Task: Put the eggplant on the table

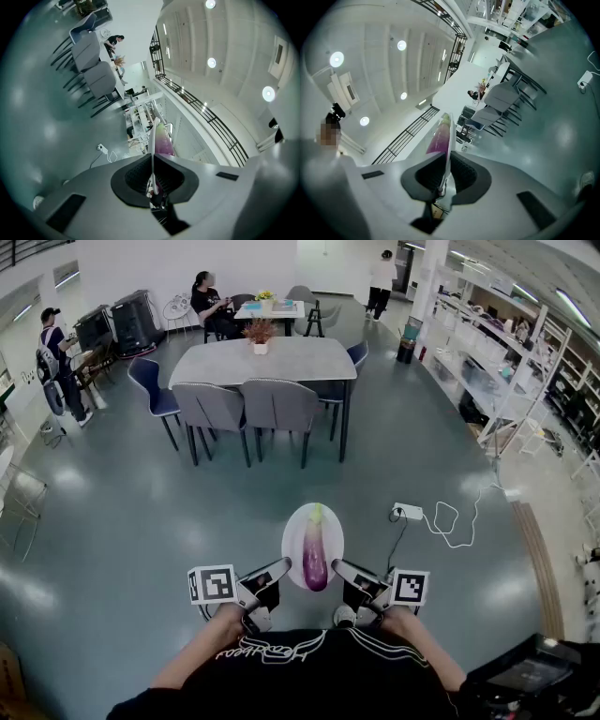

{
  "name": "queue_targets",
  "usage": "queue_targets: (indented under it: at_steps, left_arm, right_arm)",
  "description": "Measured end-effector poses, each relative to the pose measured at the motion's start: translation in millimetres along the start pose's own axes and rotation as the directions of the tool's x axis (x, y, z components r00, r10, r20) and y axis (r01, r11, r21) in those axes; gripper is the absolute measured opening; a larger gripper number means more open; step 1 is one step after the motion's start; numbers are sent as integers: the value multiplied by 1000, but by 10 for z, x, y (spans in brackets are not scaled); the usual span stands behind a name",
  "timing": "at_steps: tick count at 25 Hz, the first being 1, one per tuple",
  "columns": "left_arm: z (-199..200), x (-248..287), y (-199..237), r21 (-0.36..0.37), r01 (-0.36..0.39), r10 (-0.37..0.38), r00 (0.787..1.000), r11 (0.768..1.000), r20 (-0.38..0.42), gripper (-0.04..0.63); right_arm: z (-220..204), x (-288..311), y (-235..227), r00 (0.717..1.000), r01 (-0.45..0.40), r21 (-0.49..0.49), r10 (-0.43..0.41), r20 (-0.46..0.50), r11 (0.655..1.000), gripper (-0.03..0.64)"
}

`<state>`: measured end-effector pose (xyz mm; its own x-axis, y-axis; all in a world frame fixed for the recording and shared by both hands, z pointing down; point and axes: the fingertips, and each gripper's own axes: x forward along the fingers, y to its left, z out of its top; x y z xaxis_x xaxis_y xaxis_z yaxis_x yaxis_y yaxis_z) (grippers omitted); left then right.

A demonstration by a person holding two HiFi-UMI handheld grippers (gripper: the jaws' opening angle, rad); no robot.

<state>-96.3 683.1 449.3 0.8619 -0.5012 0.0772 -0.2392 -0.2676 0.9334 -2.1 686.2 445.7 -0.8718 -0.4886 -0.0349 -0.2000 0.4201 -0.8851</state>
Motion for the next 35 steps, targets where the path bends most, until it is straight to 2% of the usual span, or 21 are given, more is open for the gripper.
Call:
queue_targets:
  at_steps: [11, 29, 35]
  left_arm:
    - [78, -59, 145, -3, -8, 8, 1000, 1000, 0, 20]
    - [208, -112, 143, 16, 14, -14, 1000, 1000, -1, 20]
    - [279, 16, 163, 26, 11, -11, 1000, 1000, -4, 20]
  right_arm:
    - [-43, 138, -114, 1000, 17, -1, -17, -12, 1000, 38]
    - [-9, 282, -70, 1000, 15, -24, -16, -4, 1000, 38]
    - [125, 275, -142, 1000, 13, -73, -14, -15, 997, 40]
